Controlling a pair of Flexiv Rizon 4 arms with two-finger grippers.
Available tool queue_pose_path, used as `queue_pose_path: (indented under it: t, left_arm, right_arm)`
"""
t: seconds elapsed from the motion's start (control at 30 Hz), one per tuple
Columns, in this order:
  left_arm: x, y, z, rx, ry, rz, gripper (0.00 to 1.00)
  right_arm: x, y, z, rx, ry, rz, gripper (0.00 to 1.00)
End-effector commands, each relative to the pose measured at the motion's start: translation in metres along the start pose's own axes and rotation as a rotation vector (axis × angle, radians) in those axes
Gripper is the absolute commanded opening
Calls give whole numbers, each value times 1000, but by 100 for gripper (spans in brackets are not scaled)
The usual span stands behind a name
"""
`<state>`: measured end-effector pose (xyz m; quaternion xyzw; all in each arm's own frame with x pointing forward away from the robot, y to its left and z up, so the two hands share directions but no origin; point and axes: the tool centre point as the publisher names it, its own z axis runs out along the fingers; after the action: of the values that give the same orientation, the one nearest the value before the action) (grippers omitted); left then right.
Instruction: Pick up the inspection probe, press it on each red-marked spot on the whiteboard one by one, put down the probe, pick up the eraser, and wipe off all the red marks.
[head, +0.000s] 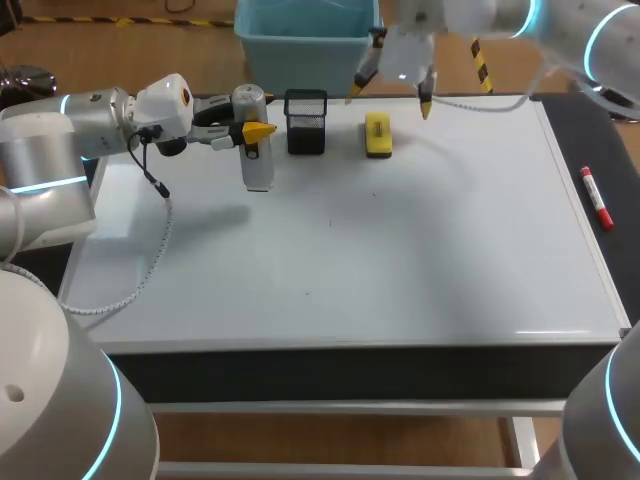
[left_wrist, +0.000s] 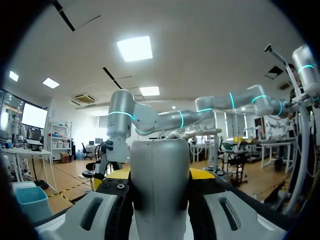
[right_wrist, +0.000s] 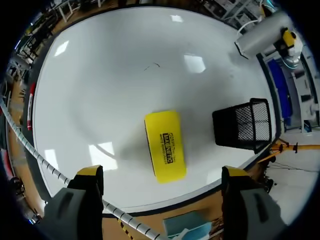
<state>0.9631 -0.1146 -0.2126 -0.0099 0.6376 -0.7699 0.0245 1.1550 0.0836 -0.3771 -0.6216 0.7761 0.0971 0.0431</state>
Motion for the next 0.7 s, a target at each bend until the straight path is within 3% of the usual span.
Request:
queue_pose_path:
  t: [0.03, 0.2, 0.3, 0.7]
  left_arm:
    - [-1, -1, 0, 1, 1, 0, 0]
    - [-1, -1, 0, 1, 1, 0, 0]
    - [-1, -1, 0, 1, 1, 0, 0]
    - [-1, -1, 0, 1, 1, 0, 0]
  right_arm:
    - [17, -2, -25, -81, -225, 136, 100]
    - [30, -7, -46, -128, -482, 277, 100]
    - [37, -9, -56, -141, -565, 366, 100]
    - [63, -28, -89, -172, -560, 718, 100]
